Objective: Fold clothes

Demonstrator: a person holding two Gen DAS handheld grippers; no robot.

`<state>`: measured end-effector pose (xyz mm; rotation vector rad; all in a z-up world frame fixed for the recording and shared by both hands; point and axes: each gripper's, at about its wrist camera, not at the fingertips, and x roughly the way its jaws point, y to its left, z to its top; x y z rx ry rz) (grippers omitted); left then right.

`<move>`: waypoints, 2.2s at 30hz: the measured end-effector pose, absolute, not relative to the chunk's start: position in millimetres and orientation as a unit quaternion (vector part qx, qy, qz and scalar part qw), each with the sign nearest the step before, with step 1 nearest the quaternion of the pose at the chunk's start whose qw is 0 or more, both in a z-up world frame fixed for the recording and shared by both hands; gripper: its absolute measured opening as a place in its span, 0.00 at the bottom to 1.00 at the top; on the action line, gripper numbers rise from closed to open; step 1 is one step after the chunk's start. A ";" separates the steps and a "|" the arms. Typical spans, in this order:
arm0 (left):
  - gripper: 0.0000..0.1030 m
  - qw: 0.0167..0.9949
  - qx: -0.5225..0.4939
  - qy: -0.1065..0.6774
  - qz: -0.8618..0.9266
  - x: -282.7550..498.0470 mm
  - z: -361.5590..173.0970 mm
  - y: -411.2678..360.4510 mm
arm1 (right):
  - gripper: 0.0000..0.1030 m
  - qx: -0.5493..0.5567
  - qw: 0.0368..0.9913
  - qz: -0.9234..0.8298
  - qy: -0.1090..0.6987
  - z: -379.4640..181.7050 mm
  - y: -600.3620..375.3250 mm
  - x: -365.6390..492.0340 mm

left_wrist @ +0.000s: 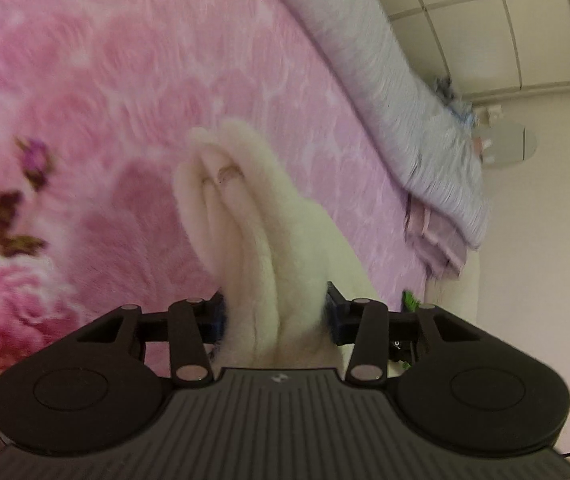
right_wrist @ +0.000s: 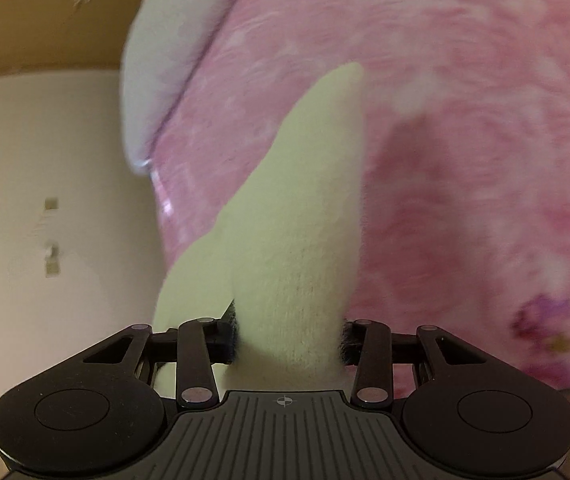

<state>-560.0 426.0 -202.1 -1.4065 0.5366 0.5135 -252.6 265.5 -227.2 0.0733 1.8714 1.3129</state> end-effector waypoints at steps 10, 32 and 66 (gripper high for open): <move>0.38 0.718 -0.620 0.202 0.242 -699.6 -170.1 526.4 | 0.39 0.027 0.414 0.579 0.702 -195.6 327.2 -432.4; 0.38 0.767 -0.556 0.204 0.247 -928.5 -189.0 847.2 | 0.39 0.059 0.447 0.605 0.656 -244.0 579.0 -768.8; 0.19 0.746 -0.505 0.346 0.261 -963.9 -315.4 875.1 | 0.23 -0.129 0.553 0.550 0.612 -338.1 568.7 -821.5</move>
